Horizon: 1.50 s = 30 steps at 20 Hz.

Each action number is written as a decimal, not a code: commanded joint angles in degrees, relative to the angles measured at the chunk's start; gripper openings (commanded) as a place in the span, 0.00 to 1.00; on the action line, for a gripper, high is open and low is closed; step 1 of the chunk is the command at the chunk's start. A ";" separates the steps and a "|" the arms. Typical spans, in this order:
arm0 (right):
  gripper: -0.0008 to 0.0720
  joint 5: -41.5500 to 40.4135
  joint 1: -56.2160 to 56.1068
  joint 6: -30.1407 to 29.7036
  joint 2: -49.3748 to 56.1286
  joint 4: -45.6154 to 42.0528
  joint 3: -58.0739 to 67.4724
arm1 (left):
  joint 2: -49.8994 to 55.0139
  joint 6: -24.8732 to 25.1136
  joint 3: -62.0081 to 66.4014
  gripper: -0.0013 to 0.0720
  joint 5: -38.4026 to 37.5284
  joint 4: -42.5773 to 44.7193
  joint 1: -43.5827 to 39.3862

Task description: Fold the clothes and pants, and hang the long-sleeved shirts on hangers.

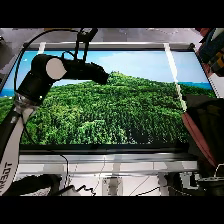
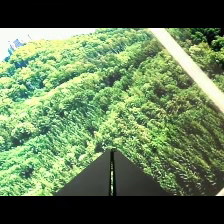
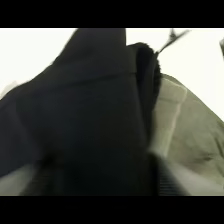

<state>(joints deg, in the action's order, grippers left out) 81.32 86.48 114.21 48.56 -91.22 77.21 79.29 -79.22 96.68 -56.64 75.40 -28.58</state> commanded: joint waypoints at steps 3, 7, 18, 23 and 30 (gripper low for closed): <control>0.96 -5.75 1.20 0.79 0.24 0.09 -5.01 | -0.04 0.00 0.00 0.03 -0.20 0.02 0.00; 0.47 -8.70 -1.20 -0.90 1.64 7.50 -4.74 | -0.04 0.00 0.00 0.03 -0.20 0.02 0.00; 0.03 -17.75 -64.76 -17.70 1.57 5.38 -4.00 | -0.04 0.00 0.00 0.03 -0.20 0.02 0.00; 0.03 -17.70 -93.39 -17.86 2.34 -6.54 -4.00 | -0.04 0.00 0.00 0.03 -0.20 0.02 0.00; 0.04 -8.17 -99.62 -17.44 10.62 -20.31 -4.00 | -0.04 0.00 0.00 0.03 -0.20 0.02 0.00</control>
